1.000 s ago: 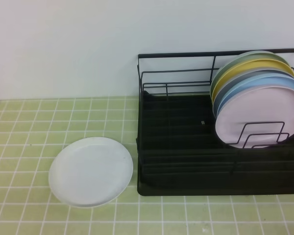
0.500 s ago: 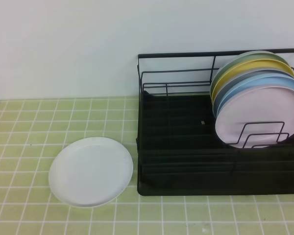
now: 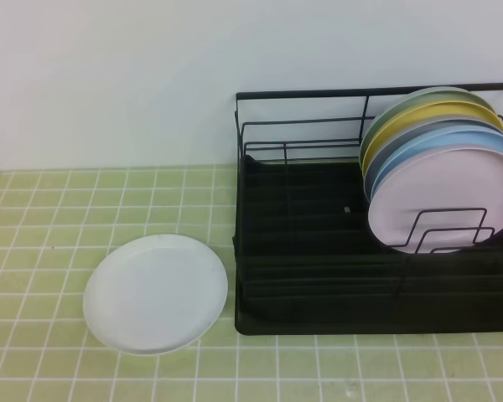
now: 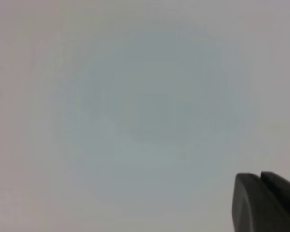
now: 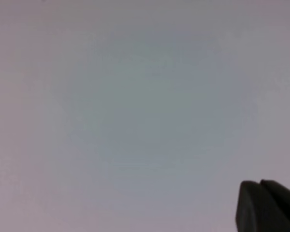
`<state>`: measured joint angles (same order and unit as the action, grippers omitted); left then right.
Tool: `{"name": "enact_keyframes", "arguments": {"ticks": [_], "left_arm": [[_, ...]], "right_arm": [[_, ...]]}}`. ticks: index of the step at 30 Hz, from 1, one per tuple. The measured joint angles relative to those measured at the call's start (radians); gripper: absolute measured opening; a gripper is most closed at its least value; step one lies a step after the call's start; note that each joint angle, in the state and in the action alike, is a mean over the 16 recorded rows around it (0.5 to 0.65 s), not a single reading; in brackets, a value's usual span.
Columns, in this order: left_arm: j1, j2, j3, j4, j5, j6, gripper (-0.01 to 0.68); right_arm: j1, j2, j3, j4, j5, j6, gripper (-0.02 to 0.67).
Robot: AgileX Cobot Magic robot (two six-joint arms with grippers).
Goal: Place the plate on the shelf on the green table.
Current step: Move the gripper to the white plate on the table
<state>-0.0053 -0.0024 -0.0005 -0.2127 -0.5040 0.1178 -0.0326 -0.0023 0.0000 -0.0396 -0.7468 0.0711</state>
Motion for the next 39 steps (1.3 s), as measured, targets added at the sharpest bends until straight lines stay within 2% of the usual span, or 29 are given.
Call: {"name": "enact_keyframes", "arguments": {"ticks": [6, 12, 17, 22, 30, 39], "left_arm": [[0.0, 0.0, -0.033, 0.122, 0.061, -0.013, -0.002], [0.0, -0.003, -0.116, 0.267, 0.271, -0.042, -0.002], [0.0, -0.003, -0.19, 0.346, 0.489, -0.083, -0.002], [0.0, -0.003, -0.233, 0.362, 0.637, -0.105, -0.002], [0.0, 0.0, -0.23, 0.364, 0.67, -0.118, -0.002], [0.0, 0.001, -0.224, 0.364, 0.7, -0.151, -0.002]], "right_arm": [[0.0, 0.0, 0.0, 0.015, 0.008, 0.0, -0.001], [0.0, 0.0, 0.0, 0.017, 0.08, 0.0, -0.001], [0.0, 0.0, -0.015, 0.001, 0.273, -0.001, -0.001], [0.0, 0.0, -0.056, -0.02, 0.531, -0.01, -0.001], [0.0, 0.0, -0.163, -0.043, 0.943, -0.104, -0.001], [0.0, 0.004, -0.233, -0.027, 1.161, -0.253, -0.001]]}}
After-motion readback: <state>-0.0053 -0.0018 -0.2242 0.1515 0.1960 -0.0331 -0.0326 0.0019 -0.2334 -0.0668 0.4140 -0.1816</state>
